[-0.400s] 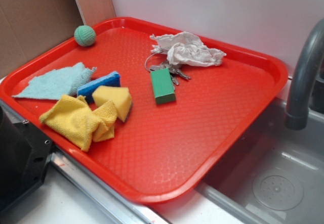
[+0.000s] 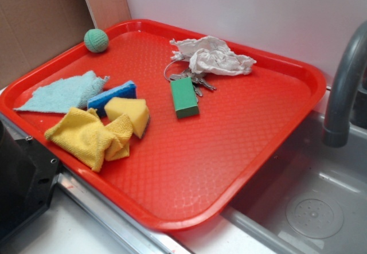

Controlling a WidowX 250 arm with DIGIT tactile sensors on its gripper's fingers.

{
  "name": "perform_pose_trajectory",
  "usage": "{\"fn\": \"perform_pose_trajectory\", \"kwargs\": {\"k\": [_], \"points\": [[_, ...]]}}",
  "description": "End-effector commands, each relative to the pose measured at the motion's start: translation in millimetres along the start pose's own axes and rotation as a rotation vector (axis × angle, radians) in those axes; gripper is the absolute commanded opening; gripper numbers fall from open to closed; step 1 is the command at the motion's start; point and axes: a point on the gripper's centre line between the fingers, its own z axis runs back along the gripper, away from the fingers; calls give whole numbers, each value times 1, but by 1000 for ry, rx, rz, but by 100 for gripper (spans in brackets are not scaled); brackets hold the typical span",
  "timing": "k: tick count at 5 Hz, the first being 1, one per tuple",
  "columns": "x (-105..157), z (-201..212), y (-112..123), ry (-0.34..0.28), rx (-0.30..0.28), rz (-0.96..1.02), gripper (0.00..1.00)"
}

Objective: Grab the green block.

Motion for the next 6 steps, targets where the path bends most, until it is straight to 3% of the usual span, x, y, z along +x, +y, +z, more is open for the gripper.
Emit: {"fn": "perform_pose_trajectory", "kwargs": {"k": [1,2,3,4,5,6], "points": [[51,-24,-14,-132,-27,362,100],[71,-51,-21,-210,19,579,100],[92,-82,-32,-213,-37,656,100],[96,-111,-38,-114,11,764,100],[48,-146,-45,-53,16,740,100],[95,-166,-47,-18,30,734,100]]}}
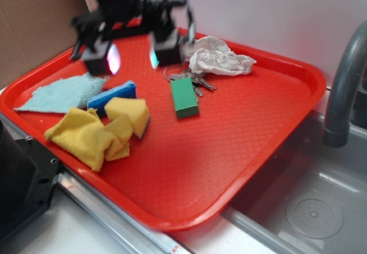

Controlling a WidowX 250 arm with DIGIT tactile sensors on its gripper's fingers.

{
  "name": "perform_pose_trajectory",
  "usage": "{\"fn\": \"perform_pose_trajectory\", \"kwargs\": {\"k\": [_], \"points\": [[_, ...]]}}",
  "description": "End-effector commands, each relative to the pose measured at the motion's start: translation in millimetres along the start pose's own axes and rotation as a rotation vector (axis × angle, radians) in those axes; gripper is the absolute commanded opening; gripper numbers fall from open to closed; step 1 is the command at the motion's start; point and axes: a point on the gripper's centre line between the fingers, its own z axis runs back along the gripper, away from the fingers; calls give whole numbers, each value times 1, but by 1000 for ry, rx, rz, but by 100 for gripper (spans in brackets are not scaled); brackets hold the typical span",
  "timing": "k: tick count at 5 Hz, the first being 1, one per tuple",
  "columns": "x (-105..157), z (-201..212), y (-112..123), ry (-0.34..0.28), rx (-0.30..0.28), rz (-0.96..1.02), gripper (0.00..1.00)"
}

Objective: Grab the green block.

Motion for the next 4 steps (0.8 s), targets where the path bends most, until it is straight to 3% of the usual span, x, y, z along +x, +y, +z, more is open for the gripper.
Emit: {"fn": "perform_pose_trajectory", "kwargs": {"k": [1,2,3,4], "points": [[45,-34,-50,11,-54,-31,100],[58,-15,-58,-31,-83,-41,100],[58,-14,-39,-41,-66,-16,100],[57,-27,-34,-9,-39,-24,100]]}}
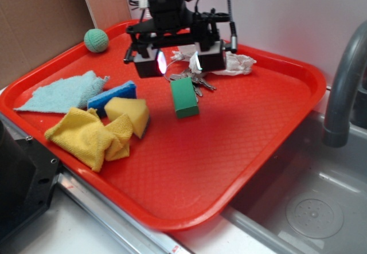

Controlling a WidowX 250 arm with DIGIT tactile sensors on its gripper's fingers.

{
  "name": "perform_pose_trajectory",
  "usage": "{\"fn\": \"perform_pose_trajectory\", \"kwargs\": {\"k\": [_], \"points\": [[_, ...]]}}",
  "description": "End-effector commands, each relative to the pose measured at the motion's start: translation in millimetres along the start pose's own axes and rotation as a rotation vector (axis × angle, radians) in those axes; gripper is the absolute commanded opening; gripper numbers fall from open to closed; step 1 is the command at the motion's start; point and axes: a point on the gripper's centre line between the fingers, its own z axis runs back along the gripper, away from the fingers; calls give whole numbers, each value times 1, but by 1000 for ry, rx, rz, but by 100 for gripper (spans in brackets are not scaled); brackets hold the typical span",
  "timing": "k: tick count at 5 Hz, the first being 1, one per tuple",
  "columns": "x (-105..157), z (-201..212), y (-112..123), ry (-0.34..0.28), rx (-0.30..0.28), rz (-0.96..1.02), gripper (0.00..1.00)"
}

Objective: Grab the green block.

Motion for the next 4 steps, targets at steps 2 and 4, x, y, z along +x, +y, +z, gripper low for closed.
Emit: {"fn": "perform_pose_trajectory", "kwargs": {"k": [2,4], "points": [[4,-36,-2,58,42,-40,100],[5,-47,-4,103,66,-43,0]]}}
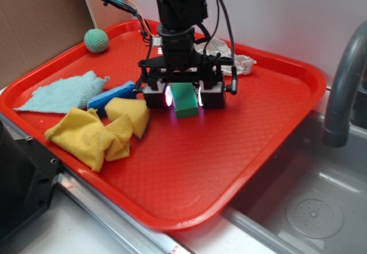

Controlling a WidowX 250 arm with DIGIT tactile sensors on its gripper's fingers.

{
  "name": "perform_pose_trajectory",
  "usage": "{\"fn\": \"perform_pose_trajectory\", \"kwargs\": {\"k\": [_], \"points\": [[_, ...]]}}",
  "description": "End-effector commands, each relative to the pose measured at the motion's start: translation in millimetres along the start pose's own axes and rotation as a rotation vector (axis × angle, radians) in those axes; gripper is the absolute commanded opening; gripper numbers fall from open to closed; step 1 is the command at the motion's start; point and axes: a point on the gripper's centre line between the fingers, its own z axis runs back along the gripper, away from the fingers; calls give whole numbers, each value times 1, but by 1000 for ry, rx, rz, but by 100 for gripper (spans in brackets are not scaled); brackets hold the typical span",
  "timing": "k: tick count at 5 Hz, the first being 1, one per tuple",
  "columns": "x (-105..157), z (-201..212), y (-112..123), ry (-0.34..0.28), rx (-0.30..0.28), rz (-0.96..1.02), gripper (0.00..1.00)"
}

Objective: Grab the green block.

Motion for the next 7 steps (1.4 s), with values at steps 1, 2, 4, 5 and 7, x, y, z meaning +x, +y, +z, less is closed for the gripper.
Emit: {"fn": "perform_pose_trajectory", "kwargs": {"k": [1,2,4,5,7], "points": [[16,55,9,-15,-41,-240,0],[21,105,28,-22,-128,-491,0],[3,206,61,-43,-120,-633,0],[-16,232,41,-53,-35,-627,0],[-17,202,17,-106,54,-607,0]]}}
